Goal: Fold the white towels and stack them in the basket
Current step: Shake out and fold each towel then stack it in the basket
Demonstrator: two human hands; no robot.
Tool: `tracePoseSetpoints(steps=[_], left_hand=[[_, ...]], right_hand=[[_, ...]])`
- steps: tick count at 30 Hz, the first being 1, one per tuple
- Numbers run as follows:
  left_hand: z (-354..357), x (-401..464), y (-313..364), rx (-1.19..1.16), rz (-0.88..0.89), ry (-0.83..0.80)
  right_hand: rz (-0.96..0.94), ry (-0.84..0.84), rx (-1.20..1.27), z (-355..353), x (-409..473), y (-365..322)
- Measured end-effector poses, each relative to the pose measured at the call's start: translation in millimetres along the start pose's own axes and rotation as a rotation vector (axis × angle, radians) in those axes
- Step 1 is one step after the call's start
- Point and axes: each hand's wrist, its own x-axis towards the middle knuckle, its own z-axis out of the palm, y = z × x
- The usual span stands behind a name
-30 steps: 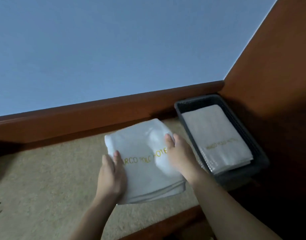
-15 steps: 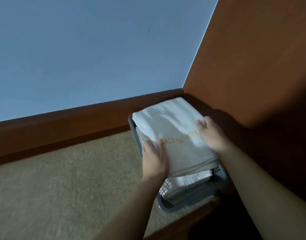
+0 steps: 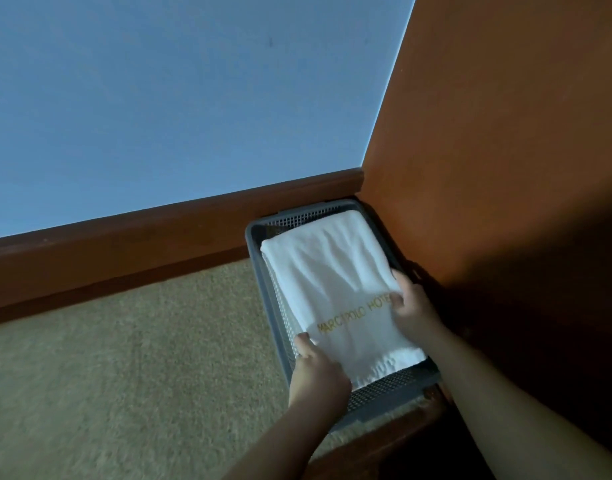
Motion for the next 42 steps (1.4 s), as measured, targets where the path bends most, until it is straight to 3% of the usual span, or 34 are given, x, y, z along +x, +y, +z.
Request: tracePoseSetpoints(steps=[4, 6, 9, 13, 15, 20, 27, 33, 38, 42], left_hand=[[-5, -5, -4, 0.219, 0.000, 0.014], [-16, 1, -1, 0.445, 0.132, 0.115], [-39, 36, 19, 0.555, 0.321, 0.191], [-44, 105, 30, 0.811, 0.429, 0.022], [-46, 129, 20, 0.882, 0.433, -0.032], [-44, 156, 4, 0.859, 0.475, -0.042], [-45, 153, 2, 0.833, 0.471, -0.046], [-33, 93, -9, 0.848, 0.457, -0.068], [-18, 74, -27, 0.897, 0.412, -0.068], [-30, 75, -15, 0.933, 0.408, -0.054]], right_hand=[[-0.021, 0.050, -0.077, 3, -15, 1], [-0.142, 0.184, -0.170, 0, -12, -6], [-0.403, 0.294, -0.318, -6, 8, -30], [-0.512, -0.056, -0.535, 10, 44, -55], [-0.497, -0.150, -0.648, 25, 59, -46], [-0.447, -0.168, -0.644, 40, 78, -12], [-0.413, -0.210, -0.732, 39, 72, -25], [-0.404, -0.031, -0.651, 47, 2, -27], [-0.317, -0.045, -0.710, 72, -37, -3], [-0.273, -0.031, -0.649, 73, -35, -22]])
